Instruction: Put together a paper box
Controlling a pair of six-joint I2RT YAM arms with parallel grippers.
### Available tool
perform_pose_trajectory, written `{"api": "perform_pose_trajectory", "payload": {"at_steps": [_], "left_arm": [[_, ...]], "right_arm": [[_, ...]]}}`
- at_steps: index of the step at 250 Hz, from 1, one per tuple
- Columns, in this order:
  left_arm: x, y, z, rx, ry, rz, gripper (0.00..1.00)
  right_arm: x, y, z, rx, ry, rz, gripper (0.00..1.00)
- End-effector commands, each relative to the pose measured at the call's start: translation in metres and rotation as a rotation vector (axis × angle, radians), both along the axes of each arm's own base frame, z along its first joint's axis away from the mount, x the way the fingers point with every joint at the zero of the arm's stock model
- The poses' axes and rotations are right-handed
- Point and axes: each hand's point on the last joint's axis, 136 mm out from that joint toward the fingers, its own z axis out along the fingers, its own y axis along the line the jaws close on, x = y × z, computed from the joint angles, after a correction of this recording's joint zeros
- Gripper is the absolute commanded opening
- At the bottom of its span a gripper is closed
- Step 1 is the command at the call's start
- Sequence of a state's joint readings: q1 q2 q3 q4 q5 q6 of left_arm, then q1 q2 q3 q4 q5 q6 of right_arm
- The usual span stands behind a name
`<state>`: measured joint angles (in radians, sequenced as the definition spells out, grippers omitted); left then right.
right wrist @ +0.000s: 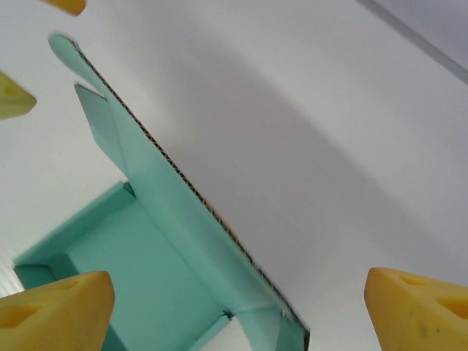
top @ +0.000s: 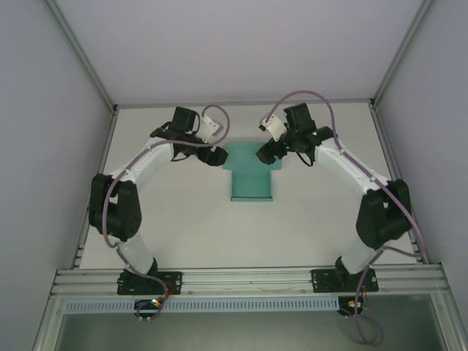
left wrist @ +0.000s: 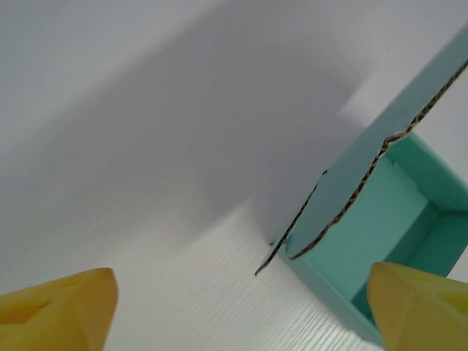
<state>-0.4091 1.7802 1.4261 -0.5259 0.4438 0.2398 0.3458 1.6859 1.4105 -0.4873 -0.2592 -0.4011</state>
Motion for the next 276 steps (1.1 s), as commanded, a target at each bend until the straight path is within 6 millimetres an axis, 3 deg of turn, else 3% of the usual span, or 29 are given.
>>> {"api": "perform_pose_trajectory", "payload": {"at_steps": [1, 27, 50, 99, 121, 145, 156, 176, 214, 246, 276], "left_arm": [[-0.028, -0.011, -0.015, 0.095, 0.046, -0.206, 0.82], [-0.024, -0.012, -0.024, 0.162, 0.049, -0.219, 0.68], [-0.021, -0.012, -0.025, 0.173, 0.043, -0.228, 0.47], [-0.017, -0.018, -0.016, 0.138, -0.002, -0.236, 0.46], [-0.014, -0.019, -0.013, 0.137, -0.013, -0.236, 0.45], [-0.012, -0.022, -0.011, 0.132, -0.018, -0.24, 0.36], [-0.012, -0.024, -0.012, 0.132, -0.015, -0.245, 0.27], [-0.013, -0.026, -0.012, 0.133, -0.016, -0.251, 0.0], [-0.007, -0.027, -0.007, 0.146, -0.064, -0.208, 0.0], [0.005, -0.018, 0.0, 0.171, -0.125, -0.089, 0.0], [0.015, -0.014, 0.006, 0.17, -0.165, 0.06, 0.0]], "right_arm": [[-0.019, -0.009, -0.034, -0.12, 0.146, 0.122, 0.83], [-0.016, -0.014, -0.042, -0.155, 0.178, 0.129, 0.76], [-0.014, -0.02, -0.048, -0.18, 0.188, 0.122, 0.68], [-0.018, -0.032, -0.054, -0.233, 0.216, 0.113, 0.63], [-0.015, -0.034, -0.053, -0.25, 0.199, 0.112, 0.51], [-0.012, -0.035, -0.053, -0.264, 0.212, 0.101, 0.38], [-0.01, -0.037, -0.053, -0.274, 0.218, 0.09, 0.3], [-0.011, -0.039, -0.054, -0.291, 0.233, 0.092, 0.1], [-0.011, -0.04, -0.047, -0.309, 0.212, 0.072, 0.0], [-0.004, -0.044, -0.031, -0.292, 0.166, -0.022, 0.0], [0.001, -0.034, -0.014, -0.179, 0.171, -0.153, 0.0]]}}
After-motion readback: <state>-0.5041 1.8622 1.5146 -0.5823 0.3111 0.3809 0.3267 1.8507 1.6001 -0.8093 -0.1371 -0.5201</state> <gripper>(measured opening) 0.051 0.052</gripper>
